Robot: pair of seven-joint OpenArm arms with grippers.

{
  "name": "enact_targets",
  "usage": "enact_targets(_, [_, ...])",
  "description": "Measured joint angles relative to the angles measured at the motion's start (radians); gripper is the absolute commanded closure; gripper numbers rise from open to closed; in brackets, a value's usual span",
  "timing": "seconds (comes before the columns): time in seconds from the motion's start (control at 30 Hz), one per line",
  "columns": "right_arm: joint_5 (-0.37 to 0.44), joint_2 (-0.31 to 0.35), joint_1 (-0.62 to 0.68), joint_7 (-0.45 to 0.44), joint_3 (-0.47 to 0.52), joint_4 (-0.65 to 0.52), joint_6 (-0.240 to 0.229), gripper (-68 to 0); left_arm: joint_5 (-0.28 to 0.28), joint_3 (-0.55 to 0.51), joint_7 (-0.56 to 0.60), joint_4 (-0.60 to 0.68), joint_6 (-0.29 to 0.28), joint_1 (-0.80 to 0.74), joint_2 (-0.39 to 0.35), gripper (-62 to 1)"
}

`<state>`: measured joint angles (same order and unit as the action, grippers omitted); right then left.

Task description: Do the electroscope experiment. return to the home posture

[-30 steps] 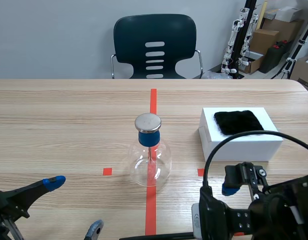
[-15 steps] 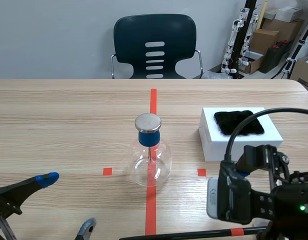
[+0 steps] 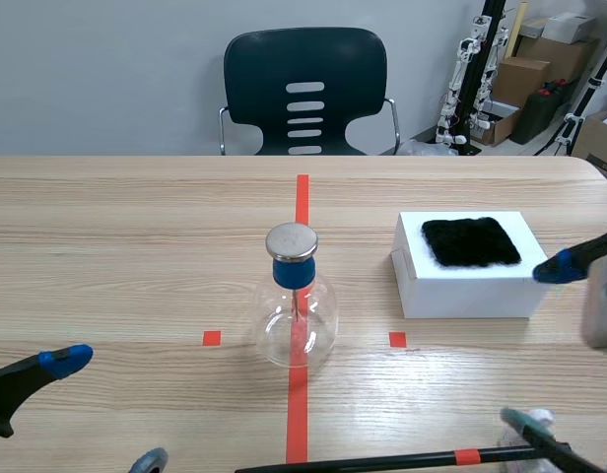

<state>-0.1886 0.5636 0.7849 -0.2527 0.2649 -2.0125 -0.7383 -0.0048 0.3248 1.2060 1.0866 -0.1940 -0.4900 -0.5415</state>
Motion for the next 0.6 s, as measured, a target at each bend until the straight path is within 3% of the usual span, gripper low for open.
enact_targets(0.13, [0.003, -0.059, 0.043, -0.142, 0.109, 0.0, 0.0, -67.9, -0.002, -0.047, 0.0, 0.05, 0.0, -0.065, -0.014, -62.3])
enact_targets(0.27, [0.006, -0.103, 0.08, -0.261, 0.148, 0.0, 0.0, -67.9, -0.003, -0.1, 0.0, 0.113, 0.0, -0.136, -0.027, -62.3])
enact_targets(0.6, [0.049, -0.126, 0.15, -0.361, 0.147, 0.0, 0.0, -67.9, 0.005, -0.185, -0.063, 0.316, 0.0, -0.269, -0.027, -62.3])
